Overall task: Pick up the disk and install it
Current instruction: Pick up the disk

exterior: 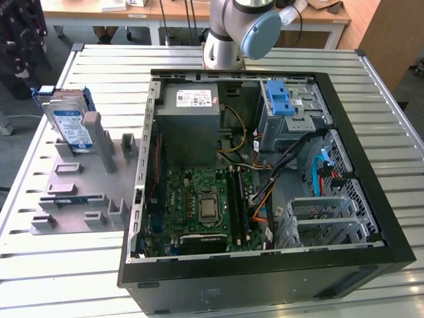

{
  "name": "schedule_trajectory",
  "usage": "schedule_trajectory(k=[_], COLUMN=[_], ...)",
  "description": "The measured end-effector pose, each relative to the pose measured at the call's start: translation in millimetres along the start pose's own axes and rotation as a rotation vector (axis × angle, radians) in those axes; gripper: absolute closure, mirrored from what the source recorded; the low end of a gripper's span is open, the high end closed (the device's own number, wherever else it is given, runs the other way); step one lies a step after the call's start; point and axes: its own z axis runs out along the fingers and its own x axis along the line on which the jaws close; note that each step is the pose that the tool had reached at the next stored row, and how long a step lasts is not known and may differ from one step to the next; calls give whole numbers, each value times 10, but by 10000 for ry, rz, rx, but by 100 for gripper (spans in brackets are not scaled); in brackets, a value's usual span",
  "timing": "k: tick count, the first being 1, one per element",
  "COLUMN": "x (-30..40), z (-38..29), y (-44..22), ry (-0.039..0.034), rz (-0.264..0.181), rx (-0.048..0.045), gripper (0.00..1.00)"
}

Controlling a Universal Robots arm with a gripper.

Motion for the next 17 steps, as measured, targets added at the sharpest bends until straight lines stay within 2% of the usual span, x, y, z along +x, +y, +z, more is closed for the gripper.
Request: schedule_trajectory(k=[1,3,4,7,11,17], x=[0,0,0,3,5,6], z=[5,22,33,77,117,120], y=[0,1,1,10,17,21], ry=[0,3,4,4,4,4], rz=[0,-3,-11,-180,-764,-777], rx=[0,0,-1,-5,-24,-24], gripper=[47,47,41,41,41,41])
